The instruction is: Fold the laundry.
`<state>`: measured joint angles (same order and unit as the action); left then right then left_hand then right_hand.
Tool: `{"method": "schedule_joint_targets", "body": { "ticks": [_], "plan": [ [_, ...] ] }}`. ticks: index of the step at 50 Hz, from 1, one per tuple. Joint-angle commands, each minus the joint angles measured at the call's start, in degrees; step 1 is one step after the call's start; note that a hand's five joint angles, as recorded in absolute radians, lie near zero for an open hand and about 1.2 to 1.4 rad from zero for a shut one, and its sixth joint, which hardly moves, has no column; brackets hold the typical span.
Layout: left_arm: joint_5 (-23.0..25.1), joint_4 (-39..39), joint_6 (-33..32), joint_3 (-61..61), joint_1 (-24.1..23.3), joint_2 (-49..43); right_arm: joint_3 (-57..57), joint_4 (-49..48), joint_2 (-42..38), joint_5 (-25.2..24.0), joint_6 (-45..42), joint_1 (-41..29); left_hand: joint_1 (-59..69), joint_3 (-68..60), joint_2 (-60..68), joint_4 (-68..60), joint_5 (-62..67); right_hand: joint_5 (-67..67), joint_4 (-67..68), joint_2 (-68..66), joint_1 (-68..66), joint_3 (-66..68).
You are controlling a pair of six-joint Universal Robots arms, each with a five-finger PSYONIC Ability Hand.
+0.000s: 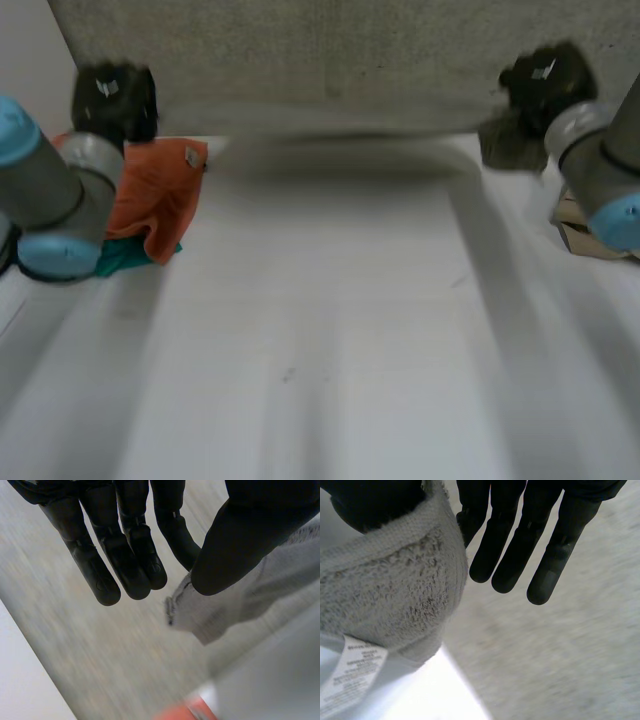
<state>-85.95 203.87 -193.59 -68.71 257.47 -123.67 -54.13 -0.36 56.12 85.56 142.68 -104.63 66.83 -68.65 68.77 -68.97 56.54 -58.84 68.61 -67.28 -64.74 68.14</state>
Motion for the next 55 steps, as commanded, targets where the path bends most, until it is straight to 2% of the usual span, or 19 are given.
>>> {"method": "schedule_joint_targets", "body": {
  "ticks": [1,6,9,10,13,14,18,22,25,26,29,30,33,37,45,55],
  "plan": [
    [0.08,-2.86,-2.23,-17.05,-0.04,4.39,-13.71,2.55,0.04,-1.54,-2.67,0.48,13.17,-11.35,11.23,-11.03,13.46,-11.16,11.39,-12.73,-15.26,11.86],
    [0.08,-10.58,-7.67,-26.64,-0.65,11.68,-21.35,7.45,0.66,-1.63,-9.33,0.66,13.17,-11.35,11.23,-11.03,13.46,-11.16,11.39,-12.73,-15.26,11.86],
    [0.08,-17.97,-13.21,-33.58,-0.74,19.06,-24.87,11.68,1.71,-1.19,-12.94,0.75,13.17,-11.35,11.23,-11.03,13.46,-11.16,11.39,-12.73,-15.26,11.86],
    [0.08,-21.98,-16.44,-37.08,-0.65,23.34,-27.84,15.44,4.67,-0.84,-15.65,0.83,13.17,-11.35,11.23,-11.03,13.46,-11.16,11.39,-12.73,-15.26,11.86],
    [0.17,-27.81,-21.64,-41.75,-0.04,30.04,-36.00,23.70,14.15,-1.01,-21.89,2.58,13.17,-11.35,11.23,-11.03,13.46,-11.16,11.39,-12.73,-15.26,11.86],
    [0.51,-31.48,-25.40,-44.82,0.40,34.24,-38.22,25.39,16.19,-1.19,-23.66,3.81,13.17,-11.35,11.23,-11.03,13.46,-11.16,11.39,-12.73,-15.26,11.86],
    [2.88,-38.70,-33.75,-49.75,3.29,41.21,-45.09,27.08,22.01,-1.89,-32.36,9.70,13.17,-11.35,11.23,-11.03,13.46,-11.16,11.39,-12.73,-15.26,11.86],
    [6.13,-40.31,-38.25,-50.74,7.24,41.14,-45.45,24.27,22.37,-4.43,-35.28,11.91,13.17,-11.35,11.23,-11.03,13.46,-11.16,11.39,-12.73,-15.26,11.86],
    [8.60,-37.77,-37.92,-48.81,7.78,38.17,-44.32,19.54,19.84,-5.58,-34.49,11.47,13.17,-11.35,11.23,-11.03,13.46,-11.16,11.39,-12.73,-15.26,11.86],
    [9.30,-34.54,-36.78,-46.37,7.78,34.50,-43.35,18.04,18.43,-5.50,-34.05,11.38,13.17,-11.35,11.23,-11.03,13.46,-11.16,11.39,-12.73,-15.26,11.86],
    [9.22,-29.95,-33.10,-41.96,5.95,29.20,-39.06,12.86,12.03,-4.97,-31.43,10.60,13.17,-11.35,11.23,-11.03,13.46,-11.16,11.39,-12.73,-15.26,11.86],
    [8.61,-27.50,-29.95,-38.64,3.59,26.14,-37.90,11.88,10.69,-4.71,-30.63,10.16,13.17,-11.35,11.23,-11.03,13.46,-11.16,11.39,-12.73,-15.26,11.86],
    [6.07,-23.71,-25.89,-31.70,-0.54,19.47,-34.48,9.51,7.09,-4.09,-28.26,8.93,13.17,-11.35,11.23,-11.03,13.46,-11.16,11.39,-12.73,-15.26,11.86],
    [1.15,-19.67,-25.44,-22.38,-3.63,10.94,-29.92,8.18,3.49,-2.95,-26.85,8.57,13.17,-11.35,11.23,-11.03,13.46,-11.16,11.39,-12.73,-15.26,11.86],
    [-1.94,-17.28,-25.08,-4.62,-7.85,-3.04,-21.38,2.91,-3.99,-1.80,-26.32,6.99,13.17,-11.35,11.23,-11.03,13.46,-11.16,11.39,-12.73,-15.26,11.86],
    [-4.75,-17.02,-25.52,8.85,-8.48,-13.08,-10.74,1.06,-11.91,1.71,-26.23,5.67,13.17,-11.35,11.23,-11.03,13.46,-11.16,11.39,-12.73,-15.26,11.86]
  ]
}}
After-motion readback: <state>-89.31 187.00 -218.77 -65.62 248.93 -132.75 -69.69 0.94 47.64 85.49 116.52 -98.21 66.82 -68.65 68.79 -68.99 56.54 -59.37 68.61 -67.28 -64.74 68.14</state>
